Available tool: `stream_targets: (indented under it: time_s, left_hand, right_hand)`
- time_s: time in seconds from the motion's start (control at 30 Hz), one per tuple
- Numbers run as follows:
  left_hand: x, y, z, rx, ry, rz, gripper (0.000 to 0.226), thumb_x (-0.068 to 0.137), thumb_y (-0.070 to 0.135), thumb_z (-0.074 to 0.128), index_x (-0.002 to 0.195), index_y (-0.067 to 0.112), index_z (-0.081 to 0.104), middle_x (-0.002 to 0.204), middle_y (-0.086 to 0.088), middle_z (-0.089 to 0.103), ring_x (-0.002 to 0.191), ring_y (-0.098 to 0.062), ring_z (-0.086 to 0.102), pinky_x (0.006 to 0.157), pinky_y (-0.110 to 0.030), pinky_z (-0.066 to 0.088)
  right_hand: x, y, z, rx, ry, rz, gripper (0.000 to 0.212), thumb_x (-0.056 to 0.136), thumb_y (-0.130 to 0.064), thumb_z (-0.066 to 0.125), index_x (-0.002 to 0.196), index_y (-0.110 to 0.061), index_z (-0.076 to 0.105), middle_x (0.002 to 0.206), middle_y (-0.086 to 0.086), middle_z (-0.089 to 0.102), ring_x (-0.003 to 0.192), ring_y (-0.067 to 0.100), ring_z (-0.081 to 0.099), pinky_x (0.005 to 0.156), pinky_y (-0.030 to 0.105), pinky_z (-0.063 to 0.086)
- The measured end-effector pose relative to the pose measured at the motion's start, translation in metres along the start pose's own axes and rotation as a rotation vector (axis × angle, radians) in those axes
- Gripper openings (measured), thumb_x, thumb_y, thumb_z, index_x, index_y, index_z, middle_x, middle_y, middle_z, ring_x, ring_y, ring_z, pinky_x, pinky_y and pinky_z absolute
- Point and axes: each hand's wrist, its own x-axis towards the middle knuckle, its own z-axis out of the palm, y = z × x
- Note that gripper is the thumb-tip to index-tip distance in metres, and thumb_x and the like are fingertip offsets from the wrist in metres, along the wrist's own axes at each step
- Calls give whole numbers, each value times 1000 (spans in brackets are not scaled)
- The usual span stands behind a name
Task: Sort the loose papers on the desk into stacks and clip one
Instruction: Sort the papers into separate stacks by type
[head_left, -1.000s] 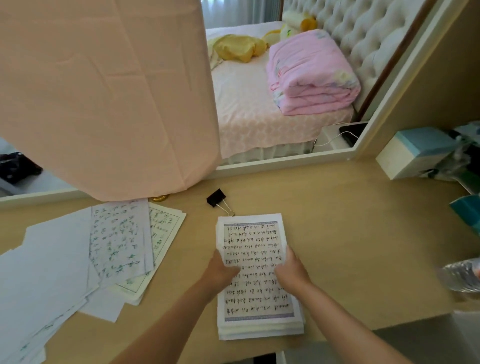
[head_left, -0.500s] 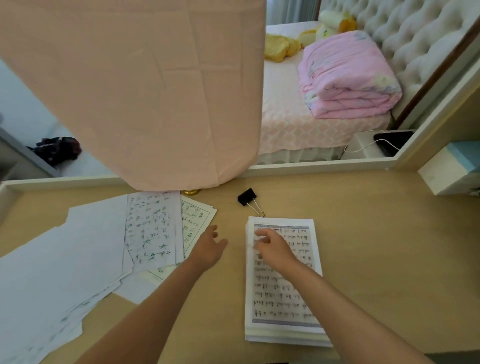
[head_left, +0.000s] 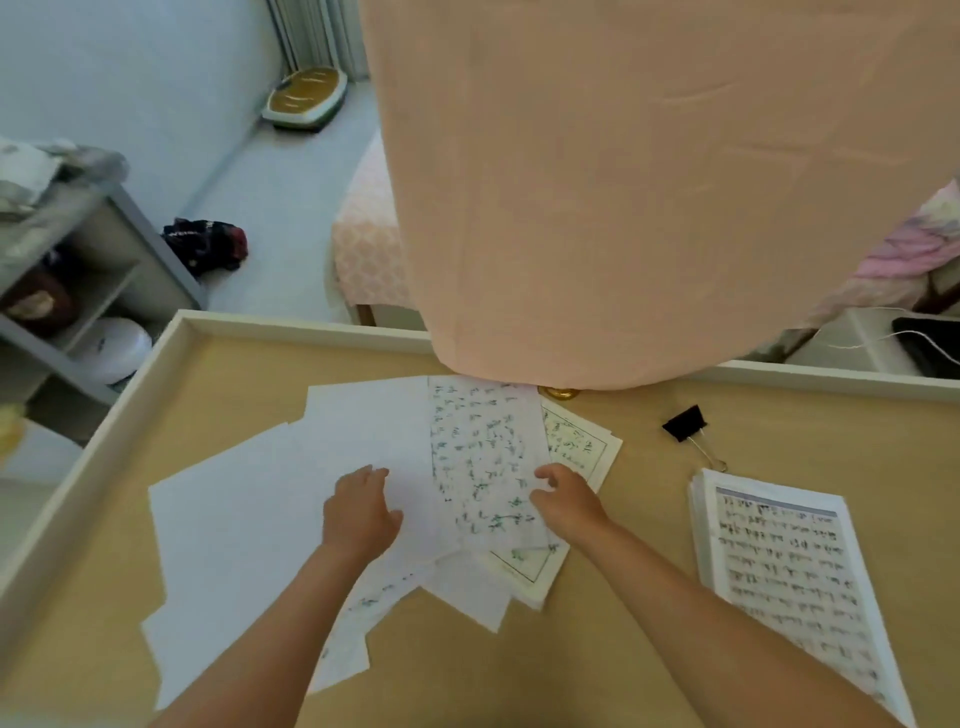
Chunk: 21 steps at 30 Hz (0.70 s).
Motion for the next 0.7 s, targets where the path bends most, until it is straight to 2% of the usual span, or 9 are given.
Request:
stream_targets:
  time_s: [0.07,0.17,0.27,0.37,0.43,0.47,0.53,0.63,0.7]
  left_hand:
    - [7,-37,1,90,-72,-76,86,87,60,54,154,24,14,164,-5,1,150,-31,0,117,-55,14]
    - [10,-66,14,86,-166,-34,101,82,71,53,156,27,-1,163,-6,-17,150,-34,-10,117,-56,12]
    - [4,-66,22,9,-131,87,95,86,67,51,157,29,0,164,-2,-10,151,-28,-5,118,-51,14]
    - [2,-75,15,-216,10,69,79,92,46,57,156,25,16,163,-2,15,150,-25,13,118,-45,20]
    - [1,-98,8,-267,139,-92,73,92,35,59,154,20,24,161,-6,23,148,-27,19,118,-44,23]
    - [-2,-114,5,-266,168,-213,74,92,35,60,154,18,23,161,-7,22,148,-29,18,118,-46,23]
    - [-8,-148,0,-277,136,-454,87,87,43,65,154,17,18,162,-9,13,149,-30,11,116,-50,23]
    - [-14,-180,-7,-463,125,-648,102,74,47,78,152,12,21,159,-10,16,145,-32,12,110,-51,29]
    - [-14,-185,-12,-562,152,-662,102,72,41,82,150,11,24,155,-12,22,143,-33,16,108,-51,30]
  right_hand:
    - [3,-15,19,-144,18,-90,48,89,-20,56,137,-28,51,143,-1,41,130,20,41,101,31,41]
    - [5,-41,55,-203,-59,-193,51,91,-17,56,140,-28,47,149,-3,37,138,18,34,114,34,32]
    - [7,-66,91,-177,-80,-192,51,94,-17,55,142,-25,43,148,1,37,137,20,36,113,33,32]
    - [10,-84,121,-230,-20,-244,46,93,-16,53,139,-23,46,142,2,42,132,20,40,108,34,38]
    - [12,-97,139,-191,-24,-242,44,94,-15,53,137,-24,48,137,2,45,125,20,47,100,31,43]
    - [14,-104,149,-171,-15,-219,44,94,-15,54,136,-23,48,136,3,46,122,20,49,96,29,43]
    - [16,-118,167,-157,36,-158,46,92,-16,55,138,-22,47,136,6,46,122,23,47,95,31,44]
    - [11,-130,193,-277,28,-115,56,90,-25,56,144,-25,40,149,7,35,136,27,32,106,42,38]
    - [5,-130,205,-487,-74,-160,63,90,-33,53,150,-30,32,162,5,13,147,27,13,114,46,26]
